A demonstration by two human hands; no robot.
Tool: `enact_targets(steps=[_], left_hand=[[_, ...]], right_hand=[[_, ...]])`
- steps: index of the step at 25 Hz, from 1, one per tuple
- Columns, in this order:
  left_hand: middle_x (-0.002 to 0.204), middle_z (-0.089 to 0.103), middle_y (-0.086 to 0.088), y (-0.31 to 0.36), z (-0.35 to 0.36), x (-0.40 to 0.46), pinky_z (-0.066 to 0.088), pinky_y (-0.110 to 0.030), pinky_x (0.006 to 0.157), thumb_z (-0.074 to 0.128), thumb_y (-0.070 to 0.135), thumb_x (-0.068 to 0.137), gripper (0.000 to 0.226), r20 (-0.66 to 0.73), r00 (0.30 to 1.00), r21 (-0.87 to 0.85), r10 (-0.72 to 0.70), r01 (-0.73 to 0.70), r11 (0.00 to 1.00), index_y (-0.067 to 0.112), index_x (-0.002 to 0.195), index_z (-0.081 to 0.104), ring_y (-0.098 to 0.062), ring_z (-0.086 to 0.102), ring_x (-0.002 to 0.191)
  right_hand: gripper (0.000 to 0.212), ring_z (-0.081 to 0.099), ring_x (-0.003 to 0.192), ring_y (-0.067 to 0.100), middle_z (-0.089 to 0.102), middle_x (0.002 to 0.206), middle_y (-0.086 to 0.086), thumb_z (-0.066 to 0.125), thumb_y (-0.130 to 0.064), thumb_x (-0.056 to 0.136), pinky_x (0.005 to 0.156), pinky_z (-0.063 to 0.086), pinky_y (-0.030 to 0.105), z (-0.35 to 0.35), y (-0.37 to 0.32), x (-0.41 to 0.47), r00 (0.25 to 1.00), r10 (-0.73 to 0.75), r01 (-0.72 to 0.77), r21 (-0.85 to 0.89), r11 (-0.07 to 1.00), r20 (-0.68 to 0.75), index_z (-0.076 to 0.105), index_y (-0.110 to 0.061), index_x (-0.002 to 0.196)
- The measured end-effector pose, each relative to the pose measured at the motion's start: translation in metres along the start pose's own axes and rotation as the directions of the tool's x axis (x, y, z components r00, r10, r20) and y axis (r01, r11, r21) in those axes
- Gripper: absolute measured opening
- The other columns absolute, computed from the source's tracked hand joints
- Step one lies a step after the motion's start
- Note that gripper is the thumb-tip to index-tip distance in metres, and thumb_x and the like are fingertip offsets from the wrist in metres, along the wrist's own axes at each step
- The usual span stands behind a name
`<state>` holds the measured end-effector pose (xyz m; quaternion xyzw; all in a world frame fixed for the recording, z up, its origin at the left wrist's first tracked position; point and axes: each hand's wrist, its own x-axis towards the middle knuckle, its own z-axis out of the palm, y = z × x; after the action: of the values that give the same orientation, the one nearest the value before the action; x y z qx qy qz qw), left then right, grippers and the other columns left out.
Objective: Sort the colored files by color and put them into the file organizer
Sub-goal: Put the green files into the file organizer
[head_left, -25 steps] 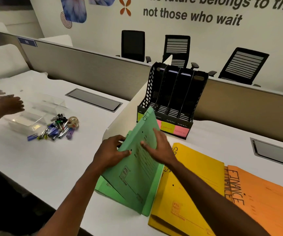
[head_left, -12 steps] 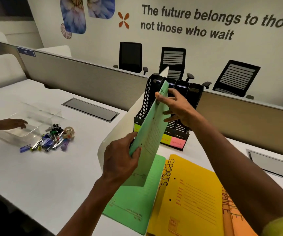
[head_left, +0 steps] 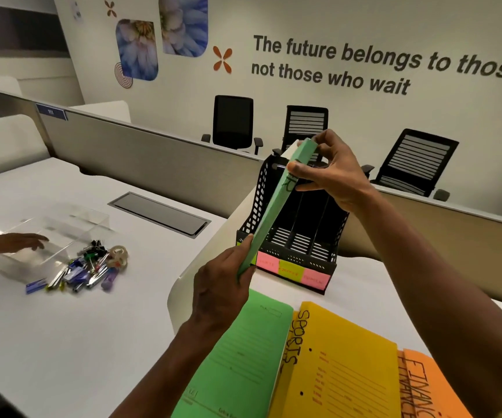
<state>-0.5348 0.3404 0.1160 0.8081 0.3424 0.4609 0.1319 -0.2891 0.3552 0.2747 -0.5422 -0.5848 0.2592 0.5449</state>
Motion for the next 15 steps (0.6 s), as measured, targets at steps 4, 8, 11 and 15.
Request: enact_targets(steps=[4,8,11,15], left_hand=[[0.128,0.066,0.001,-0.009,0.012,0.025,0.058,-0.027,0.089,0.07,0.013,0.088,0.058,0.035,0.998,-0.114,0.049,-0.045,0.992,0.013,0.142,0.05,-0.012,0.067,0.108],[0.129,0.065,-0.002,-0.026,0.028,0.072,0.059,-0.034,0.087,0.066,0.004,0.088,0.057,0.172,0.985,-0.298,-0.017,0.069,0.952,0.015,0.142,0.05,-0.011,0.065,0.113],[0.126,0.067,-0.004,-0.046,0.046,0.11,0.06,-0.037,0.084,0.066,-0.001,0.087,0.056,0.252,0.966,-0.331,-0.063,0.147,0.932,0.016,0.139,0.053,-0.01,0.066,0.109],[0.116,0.071,-0.003,-0.072,0.08,0.15,0.059,-0.04,0.088,0.067,-0.002,0.085,0.055,0.293,0.946,-0.307,-0.141,0.233,0.923,0.018,0.135,0.058,-0.014,0.07,0.102]], right_hand=[[0.056,0.071,0.101,0.032,0.054,0.135,0.009,0.088,-0.026,0.07,0.074,0.062,0.049,-0.008,-0.017,0.017,0.992,-0.109,0.111,-0.019,0.994,0.065,0.05,-0.014,0.109],[0.054,0.064,0.115,0.033,0.053,0.138,0.003,0.088,-0.028,0.069,0.085,0.058,0.052,-0.01,-0.024,0.037,0.983,-0.185,0.186,-0.18,0.966,0.022,0.05,-0.015,0.105],[0.052,0.059,0.121,0.026,0.054,0.14,0.0,0.088,-0.028,0.07,0.095,0.055,0.047,-0.008,-0.019,0.051,0.972,-0.236,0.214,-0.347,0.913,-0.021,0.05,-0.02,0.105],[0.066,0.06,0.115,0.022,0.054,0.135,0.003,0.088,-0.022,0.071,0.095,0.056,0.03,-0.002,-0.003,0.069,0.955,-0.292,0.24,-0.454,0.858,-0.049,0.052,-0.01,0.125]])
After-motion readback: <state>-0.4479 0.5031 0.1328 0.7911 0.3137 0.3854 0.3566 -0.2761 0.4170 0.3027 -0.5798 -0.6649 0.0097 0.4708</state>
